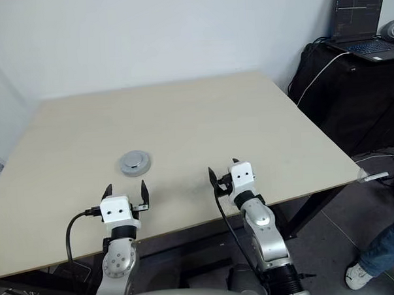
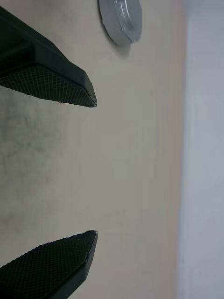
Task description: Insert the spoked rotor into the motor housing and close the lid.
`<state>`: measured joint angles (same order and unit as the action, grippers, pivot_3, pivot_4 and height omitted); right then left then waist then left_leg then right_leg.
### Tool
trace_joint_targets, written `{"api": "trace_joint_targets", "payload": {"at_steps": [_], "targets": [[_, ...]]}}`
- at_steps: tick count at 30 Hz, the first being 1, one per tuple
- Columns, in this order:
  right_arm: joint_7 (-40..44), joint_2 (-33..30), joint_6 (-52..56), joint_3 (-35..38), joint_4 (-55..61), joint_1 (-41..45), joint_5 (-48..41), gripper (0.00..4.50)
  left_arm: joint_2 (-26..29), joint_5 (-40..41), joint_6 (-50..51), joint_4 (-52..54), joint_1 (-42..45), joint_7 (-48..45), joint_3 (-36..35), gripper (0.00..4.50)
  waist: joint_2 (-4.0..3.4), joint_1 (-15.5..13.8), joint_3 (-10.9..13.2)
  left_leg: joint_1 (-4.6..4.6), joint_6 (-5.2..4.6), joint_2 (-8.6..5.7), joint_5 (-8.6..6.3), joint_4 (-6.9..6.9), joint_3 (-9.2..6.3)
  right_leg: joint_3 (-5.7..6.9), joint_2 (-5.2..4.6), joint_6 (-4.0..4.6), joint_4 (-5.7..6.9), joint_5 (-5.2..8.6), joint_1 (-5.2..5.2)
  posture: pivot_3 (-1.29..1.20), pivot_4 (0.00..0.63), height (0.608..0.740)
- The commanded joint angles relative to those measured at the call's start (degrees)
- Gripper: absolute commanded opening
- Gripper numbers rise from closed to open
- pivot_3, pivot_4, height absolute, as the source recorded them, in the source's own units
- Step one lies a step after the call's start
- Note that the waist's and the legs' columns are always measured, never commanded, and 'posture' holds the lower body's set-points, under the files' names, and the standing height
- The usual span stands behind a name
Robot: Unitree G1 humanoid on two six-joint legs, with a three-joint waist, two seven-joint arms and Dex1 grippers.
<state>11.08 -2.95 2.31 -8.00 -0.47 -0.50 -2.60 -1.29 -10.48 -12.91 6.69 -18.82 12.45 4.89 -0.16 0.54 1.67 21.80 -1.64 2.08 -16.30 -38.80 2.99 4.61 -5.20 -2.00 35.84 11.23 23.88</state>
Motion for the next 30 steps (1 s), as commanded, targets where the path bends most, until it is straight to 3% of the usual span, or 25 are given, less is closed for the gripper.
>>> {"api": "trace_joint_targets", "payload": {"at_steps": [1, 30], "targets": [[-1.16, 0.74, -1.27, 1.36, 0.53, -0.01, -0.39, 4.50, -0.52, 0.24, -0.39, 0.47, 0.98, -0.15, -0.31, 4.46, 0.00, 0.00, 0.00, 0.00, -0.01, 0.00, 0.00, 0.00, 0.00, 0.00, 0.00, 0.00, 0.00, 0.00, 0.00, 0.00, 0.000, 0.740], [-4.61, 2.10, -0.82, 3.33, -0.07, -1.10, -0.43, 4.50, -1.50, -0.13, 0.12, -0.27, 1.37, -0.29, -0.41, 4.46, -0.08, 0.05, 0.16, 0.03, -0.01, 0.01, -0.01, 0.00, 0.00, 0.00, -0.01, 0.00, 0.00, 0.01, 0.04, 0.00, 0.000, 0.740]]}}
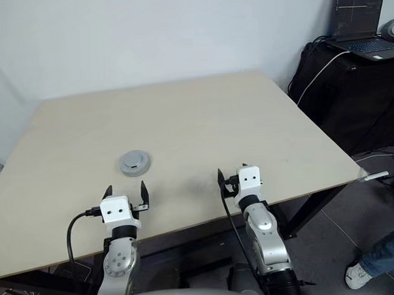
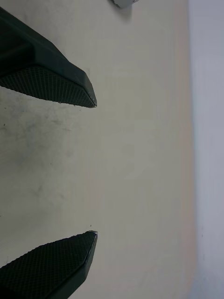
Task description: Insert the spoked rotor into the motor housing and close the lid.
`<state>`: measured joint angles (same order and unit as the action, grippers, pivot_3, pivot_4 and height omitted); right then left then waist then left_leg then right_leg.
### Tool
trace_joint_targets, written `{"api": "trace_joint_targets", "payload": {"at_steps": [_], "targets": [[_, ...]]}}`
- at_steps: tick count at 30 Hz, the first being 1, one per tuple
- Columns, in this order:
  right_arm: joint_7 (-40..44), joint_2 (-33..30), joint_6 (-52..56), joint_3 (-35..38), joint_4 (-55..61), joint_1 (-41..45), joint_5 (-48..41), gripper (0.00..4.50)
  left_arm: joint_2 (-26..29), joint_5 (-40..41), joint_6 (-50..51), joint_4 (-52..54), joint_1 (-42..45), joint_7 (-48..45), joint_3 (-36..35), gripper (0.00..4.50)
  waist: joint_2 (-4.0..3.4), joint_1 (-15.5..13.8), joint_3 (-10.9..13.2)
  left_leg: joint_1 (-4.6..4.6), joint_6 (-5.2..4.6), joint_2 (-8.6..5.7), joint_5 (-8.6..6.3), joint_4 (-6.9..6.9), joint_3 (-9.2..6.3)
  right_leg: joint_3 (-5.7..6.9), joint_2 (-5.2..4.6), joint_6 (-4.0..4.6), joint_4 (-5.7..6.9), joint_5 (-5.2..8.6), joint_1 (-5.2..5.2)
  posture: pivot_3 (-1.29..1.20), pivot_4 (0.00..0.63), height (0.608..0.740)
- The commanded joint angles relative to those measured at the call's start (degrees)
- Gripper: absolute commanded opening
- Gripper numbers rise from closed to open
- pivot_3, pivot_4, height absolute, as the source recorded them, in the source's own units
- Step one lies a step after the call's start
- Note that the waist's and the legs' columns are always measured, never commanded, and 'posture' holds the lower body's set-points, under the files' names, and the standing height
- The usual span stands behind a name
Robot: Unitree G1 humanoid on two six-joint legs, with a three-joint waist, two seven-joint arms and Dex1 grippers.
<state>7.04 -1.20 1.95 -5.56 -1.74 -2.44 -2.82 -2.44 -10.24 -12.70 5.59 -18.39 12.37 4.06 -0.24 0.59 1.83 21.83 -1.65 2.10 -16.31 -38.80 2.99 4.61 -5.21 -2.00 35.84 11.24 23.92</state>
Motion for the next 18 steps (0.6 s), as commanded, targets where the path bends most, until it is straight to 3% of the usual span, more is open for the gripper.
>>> {"api": "trace_joint_targets", "payload": {"at_steps": [1, 18], "targets": [[-0.56, 0.33, -0.44, 0.92, 1.21, 0.86, -0.23, 4.50, -0.37, -0.42, -0.07, 0.83, 0.97, -0.17, 0.42, 4.46, 0.01, 0.00, 0.01, 0.00, 0.00, 0.00, 0.00, 0.00, 0.00, 0.00, 0.00, 0.00, 0.00, 0.00, 0.00, 0.00, 0.000, 0.740], [-0.54, 0.24, -0.14, 0.76, 1.39, 0.68, 0.02, 4.50, -0.50, -0.57, -0.22, 0.58, 0.56, -0.40, 0.59, 4.46, 0.01, 0.00, 0.03, 0.01, 0.00, 0.00, 0.00, 0.00, 0.00, 0.00, 0.00, 0.00, 0.00, 0.00, 0.01, 0.00, 0.000, 0.740]]}}
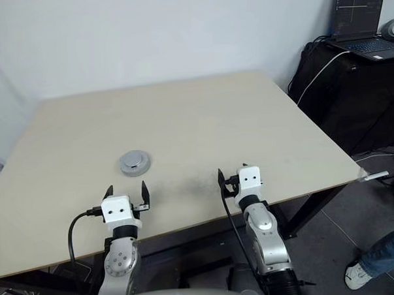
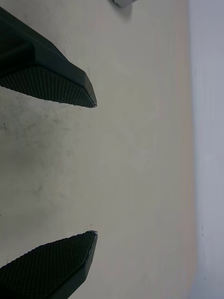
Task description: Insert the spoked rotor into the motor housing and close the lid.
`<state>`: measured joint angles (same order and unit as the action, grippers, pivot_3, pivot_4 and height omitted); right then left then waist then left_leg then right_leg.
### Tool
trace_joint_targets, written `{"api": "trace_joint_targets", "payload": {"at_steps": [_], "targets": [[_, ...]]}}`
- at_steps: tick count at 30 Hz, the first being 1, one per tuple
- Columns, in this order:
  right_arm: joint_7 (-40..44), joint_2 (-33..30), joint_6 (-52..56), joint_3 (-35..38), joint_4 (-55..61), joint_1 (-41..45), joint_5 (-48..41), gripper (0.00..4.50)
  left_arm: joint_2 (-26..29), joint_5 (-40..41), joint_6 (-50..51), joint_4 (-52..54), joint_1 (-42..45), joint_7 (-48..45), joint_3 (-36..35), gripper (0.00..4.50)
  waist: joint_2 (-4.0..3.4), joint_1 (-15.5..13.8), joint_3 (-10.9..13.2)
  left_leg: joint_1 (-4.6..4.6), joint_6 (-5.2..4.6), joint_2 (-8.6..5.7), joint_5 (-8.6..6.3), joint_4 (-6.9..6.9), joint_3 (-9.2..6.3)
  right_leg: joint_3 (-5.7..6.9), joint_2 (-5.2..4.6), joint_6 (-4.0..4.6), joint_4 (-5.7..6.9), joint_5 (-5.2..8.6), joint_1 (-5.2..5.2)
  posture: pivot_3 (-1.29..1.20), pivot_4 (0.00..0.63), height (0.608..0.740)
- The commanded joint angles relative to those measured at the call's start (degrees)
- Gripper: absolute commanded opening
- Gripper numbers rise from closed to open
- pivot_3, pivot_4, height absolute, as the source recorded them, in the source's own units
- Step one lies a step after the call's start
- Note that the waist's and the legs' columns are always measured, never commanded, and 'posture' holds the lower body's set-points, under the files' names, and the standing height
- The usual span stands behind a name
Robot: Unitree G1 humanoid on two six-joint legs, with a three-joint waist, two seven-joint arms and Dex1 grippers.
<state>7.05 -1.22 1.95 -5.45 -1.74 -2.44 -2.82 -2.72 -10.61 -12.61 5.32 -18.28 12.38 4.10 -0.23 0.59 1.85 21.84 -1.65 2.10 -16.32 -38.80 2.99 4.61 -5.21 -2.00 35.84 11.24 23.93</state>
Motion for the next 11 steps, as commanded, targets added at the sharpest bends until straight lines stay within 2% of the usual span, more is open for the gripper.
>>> {"api": "trace_joint_targets", "payload": {"at_steps": [1, 11], "targets": [[-0.57, 0.26, -0.16, 0.62, 1.41, 0.67, 0.06, 4.50, -0.24, -0.17, -0.33, 0.84, 0.47, -0.43, 0.55, 4.46, 0.00, 0.00, 0.00, 0.00, 0.00, 0.00, 0.00, 0.00, 0.00, 0.00, 0.00, 0.00, 0.00, 0.00, 0.00, 0.00, 0.000, 0.740], [-0.69, 0.27, -0.03, 0.74, 1.42, 0.88, 0.02, 4.50, -0.28, -0.05, -0.32, 0.77, 0.72, -0.42, 0.47, 4.46, 0.00, 0.00, 0.01, 0.00, 0.00, 0.00, 0.00, 0.00, 0.00, 0.00, 0.00, 0.00, 0.00, 0.00, 0.00, 0.00, 0.000, 0.740]]}}
